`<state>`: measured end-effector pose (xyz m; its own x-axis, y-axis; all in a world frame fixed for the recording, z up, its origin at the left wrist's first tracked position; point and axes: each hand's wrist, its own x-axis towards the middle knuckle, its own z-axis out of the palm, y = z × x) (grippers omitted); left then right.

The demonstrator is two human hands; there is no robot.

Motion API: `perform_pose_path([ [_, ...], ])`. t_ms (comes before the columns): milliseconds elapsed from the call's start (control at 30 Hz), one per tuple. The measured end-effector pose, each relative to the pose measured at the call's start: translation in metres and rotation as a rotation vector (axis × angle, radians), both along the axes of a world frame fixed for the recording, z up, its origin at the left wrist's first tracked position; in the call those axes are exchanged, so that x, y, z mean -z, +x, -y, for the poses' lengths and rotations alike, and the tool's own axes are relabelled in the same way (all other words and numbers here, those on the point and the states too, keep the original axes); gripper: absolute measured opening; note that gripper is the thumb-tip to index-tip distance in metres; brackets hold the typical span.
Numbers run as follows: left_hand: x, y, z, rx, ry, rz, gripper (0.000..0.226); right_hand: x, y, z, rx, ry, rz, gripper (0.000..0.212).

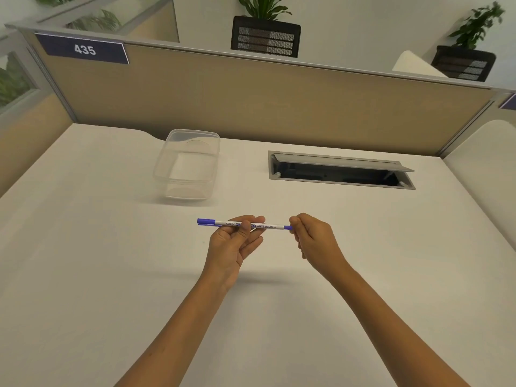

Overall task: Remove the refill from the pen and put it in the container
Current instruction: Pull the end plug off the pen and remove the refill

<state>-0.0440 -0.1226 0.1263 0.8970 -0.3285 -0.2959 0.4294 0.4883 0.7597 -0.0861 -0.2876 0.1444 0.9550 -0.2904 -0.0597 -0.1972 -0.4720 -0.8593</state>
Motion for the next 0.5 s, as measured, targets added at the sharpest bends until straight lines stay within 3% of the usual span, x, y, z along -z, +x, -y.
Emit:
perform_pose_path([
  [67,-0.0003,0.0001,0.0004,-0.016,0.01,0.0,0.014,-0.0023,-0.0003,0.0015,0.062,0.039,0.022,0.032],
  [167,0.0008,-0.0002,0.0002,-0.05,0.029,-0.006,0.014,-0.0067,-0.0014,0.0067,-0.057,0.061,0.064,0.01],
  [267,0.0014,-0.0012,0.0004,-0.069,0.04,-0.004,0.015,-0.0059,-0.0028,0.0089,-0.148,0.001,0.089,0.027],
  [400,0.0006,-0.0033,0.0033,-0.062,0.036,0.015,0.012,-0.0057,-0.0034,0.0083,-0.113,0.0,0.138,0.01],
  [500,0.0004,-0.0047,0.0054,-0.063,0.032,0.03,0.012,-0.0056,-0.004,0.0081,-0.113,-0.007,0.102,0.012],
])
